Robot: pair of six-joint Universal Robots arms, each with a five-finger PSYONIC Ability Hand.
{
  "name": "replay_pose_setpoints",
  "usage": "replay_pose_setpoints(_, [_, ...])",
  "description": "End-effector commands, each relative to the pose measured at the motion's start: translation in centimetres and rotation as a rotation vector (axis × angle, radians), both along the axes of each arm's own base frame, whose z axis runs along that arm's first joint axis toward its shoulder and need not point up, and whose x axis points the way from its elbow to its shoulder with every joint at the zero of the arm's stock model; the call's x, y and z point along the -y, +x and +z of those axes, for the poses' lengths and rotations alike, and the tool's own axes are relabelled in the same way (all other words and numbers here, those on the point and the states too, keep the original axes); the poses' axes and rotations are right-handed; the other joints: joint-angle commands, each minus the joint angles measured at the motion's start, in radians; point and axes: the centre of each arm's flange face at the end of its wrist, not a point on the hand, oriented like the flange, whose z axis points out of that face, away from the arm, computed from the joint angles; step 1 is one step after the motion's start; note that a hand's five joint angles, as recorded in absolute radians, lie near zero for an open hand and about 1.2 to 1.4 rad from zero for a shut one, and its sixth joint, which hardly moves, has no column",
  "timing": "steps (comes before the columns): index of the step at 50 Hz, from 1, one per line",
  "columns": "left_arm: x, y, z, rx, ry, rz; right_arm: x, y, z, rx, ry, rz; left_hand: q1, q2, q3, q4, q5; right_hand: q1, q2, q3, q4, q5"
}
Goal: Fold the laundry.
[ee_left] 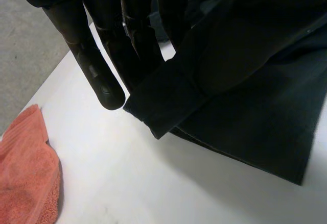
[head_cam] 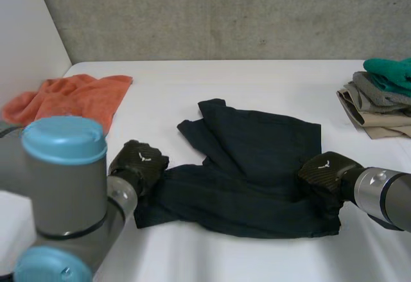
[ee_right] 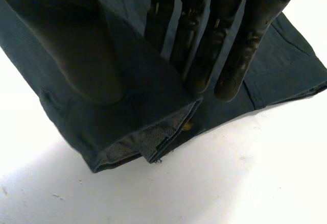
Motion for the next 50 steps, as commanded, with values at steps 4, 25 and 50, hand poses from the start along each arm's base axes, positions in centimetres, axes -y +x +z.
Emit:
replay_pose_setpoints(4, [1.7,-1.0,-1.3,0.017,0.013,0.011,-1.5,-0.2,0.5,-0.033,0.120,0.021,0.275,0.199,0.206,0.198,0.222,-0.046,-0.155,-0.160,-0.168,-0.185])
replay_pose_setpoints(25, [4.0,-2.5,-2.0,0.017,-0.011,0.009,0.9,1.4,-0.7,-0.101,0.053,0.089,0.275,0.199,0.206,0.198,0.222,0.681,0.571,0.566,0.559,0.542])
replay_pose_setpoints(50, [11.2,-2.5,23.4,-0.568,-1.067,0.166,12.6,7.9,22.8,0.507,-1.390,-0.127,0.275,0.199,0.206,0.198,0.222,0.681,0.571,0.566,0.559,0.542])
